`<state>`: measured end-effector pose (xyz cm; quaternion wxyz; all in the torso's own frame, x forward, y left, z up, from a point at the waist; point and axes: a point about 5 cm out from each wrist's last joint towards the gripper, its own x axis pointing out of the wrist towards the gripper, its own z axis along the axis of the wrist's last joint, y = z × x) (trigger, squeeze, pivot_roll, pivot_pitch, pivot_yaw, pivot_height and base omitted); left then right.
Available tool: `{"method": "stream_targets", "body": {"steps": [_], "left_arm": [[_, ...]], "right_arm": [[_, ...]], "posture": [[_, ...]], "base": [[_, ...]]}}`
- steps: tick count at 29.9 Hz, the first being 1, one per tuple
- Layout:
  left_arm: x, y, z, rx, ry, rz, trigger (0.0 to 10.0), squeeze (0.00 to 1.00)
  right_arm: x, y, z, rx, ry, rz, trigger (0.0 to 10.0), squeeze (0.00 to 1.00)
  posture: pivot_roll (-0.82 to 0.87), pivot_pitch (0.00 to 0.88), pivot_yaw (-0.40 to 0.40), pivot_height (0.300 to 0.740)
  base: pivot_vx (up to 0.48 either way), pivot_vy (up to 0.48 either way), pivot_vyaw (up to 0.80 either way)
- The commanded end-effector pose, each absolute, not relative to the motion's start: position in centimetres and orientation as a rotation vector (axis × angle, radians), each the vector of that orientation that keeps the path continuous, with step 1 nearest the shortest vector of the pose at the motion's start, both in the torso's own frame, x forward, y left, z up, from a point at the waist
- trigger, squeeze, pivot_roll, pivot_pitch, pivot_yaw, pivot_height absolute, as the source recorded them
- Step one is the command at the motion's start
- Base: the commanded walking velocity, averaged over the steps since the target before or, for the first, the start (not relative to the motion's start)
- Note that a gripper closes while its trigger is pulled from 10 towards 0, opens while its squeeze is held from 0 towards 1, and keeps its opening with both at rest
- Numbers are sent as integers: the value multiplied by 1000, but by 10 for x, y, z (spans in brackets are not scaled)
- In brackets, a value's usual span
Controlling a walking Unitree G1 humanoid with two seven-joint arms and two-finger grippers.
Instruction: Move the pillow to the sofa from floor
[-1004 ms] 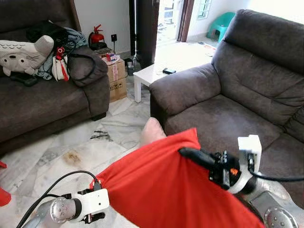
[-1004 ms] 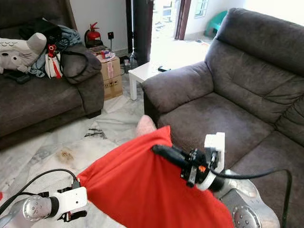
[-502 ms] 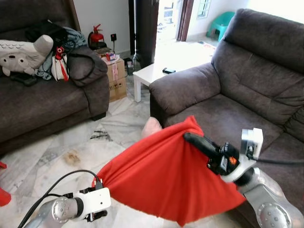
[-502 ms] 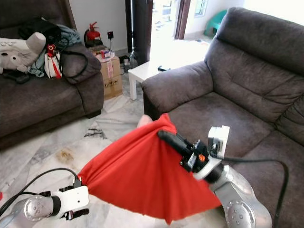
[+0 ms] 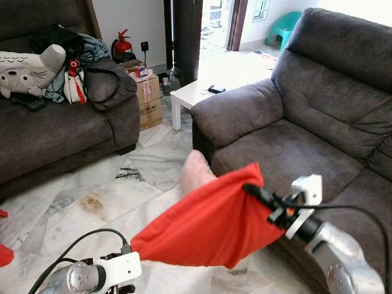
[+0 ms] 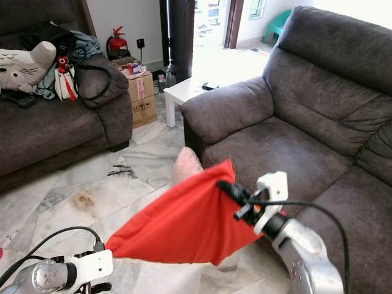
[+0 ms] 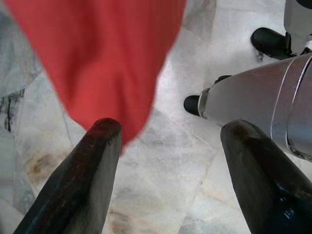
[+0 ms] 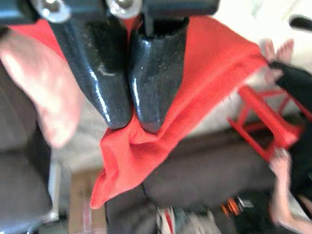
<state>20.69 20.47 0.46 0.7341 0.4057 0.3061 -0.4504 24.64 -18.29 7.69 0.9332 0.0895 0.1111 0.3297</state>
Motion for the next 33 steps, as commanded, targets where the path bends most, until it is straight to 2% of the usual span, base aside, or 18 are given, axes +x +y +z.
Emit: {"method": "stream_targets", "body": {"steps": [1,4,6,8,10,15,23,33], "left_arm": [[205,208,3,912,693,-1002,10000,0],[205,209,1,911,700,-1004,10000,0],[204,209,-1,911,704,-1005,10000,0],[203,210,-2,910,707,-1007,10000,0],[202,211,-3,908,711,-1008,10000,0],[202,210,-4,903,714,-1018,10000,0],[200,208,-6,895,714,-1032,10000,0],[198,208,-8,888,730,-1038,10000,0]], "right_arm": [[257,-185,100,157,74,647,10000,0],[265,-192,99,193,37,537,10000,0],[266,-192,103,236,3,536,10000,0],[265,-188,109,297,-29,579,10000,0],[257,-179,124,393,-100,716,10000,0],[248,-172,144,496,-201,830,10000,0],[242,-169,165,565,-291,914,10000,0],[243,-167,193,677,-414,930,10000,0]], "posture": [[49,0,-40,740],[49,0,-39,740],[52,0,-39,740],[53,0,-39,740],[54,0,-39,740],[51,0,-37,740],[50,0,-37,740],[50,0,-37,740]], "base": [[0,0,0],[0,0,0],[0,0,0],[0,0,0],[0,0,0],[0,0,0],[0,0,0],[0,0,0]]}}
